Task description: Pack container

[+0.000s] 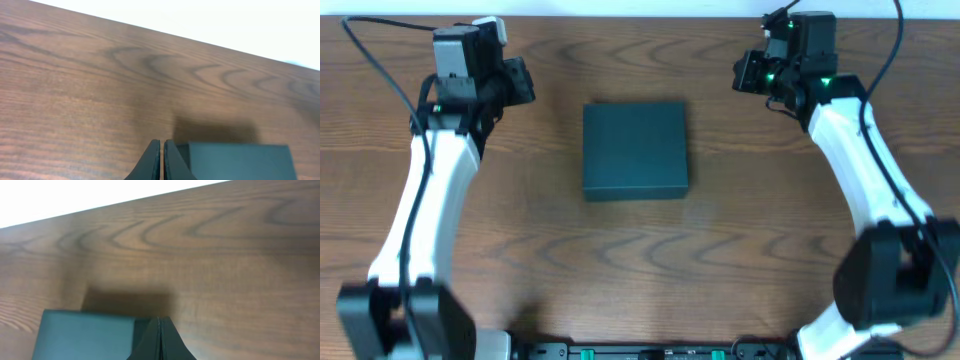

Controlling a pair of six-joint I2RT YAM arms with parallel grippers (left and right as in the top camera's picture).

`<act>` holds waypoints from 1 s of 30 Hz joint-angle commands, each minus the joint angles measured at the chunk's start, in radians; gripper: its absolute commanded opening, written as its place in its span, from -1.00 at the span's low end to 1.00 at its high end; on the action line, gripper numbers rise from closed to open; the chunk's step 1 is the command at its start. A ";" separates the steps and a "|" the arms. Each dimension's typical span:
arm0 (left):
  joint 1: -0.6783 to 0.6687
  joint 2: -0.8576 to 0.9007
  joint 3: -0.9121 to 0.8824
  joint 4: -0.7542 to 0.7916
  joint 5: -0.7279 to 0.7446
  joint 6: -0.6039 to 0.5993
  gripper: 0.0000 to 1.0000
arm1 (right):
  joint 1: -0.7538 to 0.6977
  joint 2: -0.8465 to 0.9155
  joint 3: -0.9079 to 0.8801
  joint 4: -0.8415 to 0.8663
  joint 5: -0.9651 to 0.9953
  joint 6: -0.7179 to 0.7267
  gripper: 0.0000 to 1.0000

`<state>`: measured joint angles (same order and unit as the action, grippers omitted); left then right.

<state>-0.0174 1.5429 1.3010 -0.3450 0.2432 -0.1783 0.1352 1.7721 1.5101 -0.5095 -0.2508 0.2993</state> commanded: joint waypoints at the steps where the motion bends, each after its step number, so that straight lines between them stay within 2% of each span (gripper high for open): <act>1: -0.043 -0.145 -0.118 0.005 -0.042 0.007 -0.88 | 0.078 -0.089 0.006 -0.072 0.177 -0.043 -0.97; 6: -0.106 -0.406 -0.367 0.086 -0.042 -0.028 -0.88 | 0.195 -0.213 -0.036 -0.139 0.237 -0.042 -0.97; 11: -0.134 -0.624 -0.491 0.067 -0.046 -0.027 -0.88 | 0.225 -0.346 -0.115 -0.191 0.271 -0.030 -0.97; 18: -0.175 -0.829 -0.501 -0.084 -0.060 0.018 -0.88 | 0.227 -0.703 -0.403 -0.154 0.273 -0.014 -0.97; 21: -0.211 -0.881 -0.510 -0.134 -0.060 0.050 -0.88 | 0.244 -0.953 -0.610 -0.092 0.272 0.004 -0.97; 26: -0.245 -0.890 -0.573 -0.101 -0.067 0.067 -0.88 | 0.251 -1.207 -0.822 -0.023 0.278 0.027 -0.97; 27: -0.247 -0.890 -0.587 -0.079 -0.066 0.066 -0.88 | 0.251 -1.246 -0.857 -0.007 0.283 0.032 -0.86; 28: -0.247 -0.890 -0.597 -0.064 -0.066 0.066 -0.70 | 0.251 -1.276 -0.886 0.002 0.297 0.047 -0.43; 29: -0.247 -0.890 -0.599 -0.060 -0.067 0.066 -0.16 | 0.251 -1.292 -0.902 0.005 0.312 0.066 0.02; 30: -0.247 -0.889 -0.599 -0.059 -0.067 0.064 0.54 | 0.251 -1.302 -0.914 0.004 0.327 0.087 0.70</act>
<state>-0.2592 0.6559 0.7082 -0.4149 0.1894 -0.1280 0.3790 0.4995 0.6350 -0.5117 0.0280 0.3298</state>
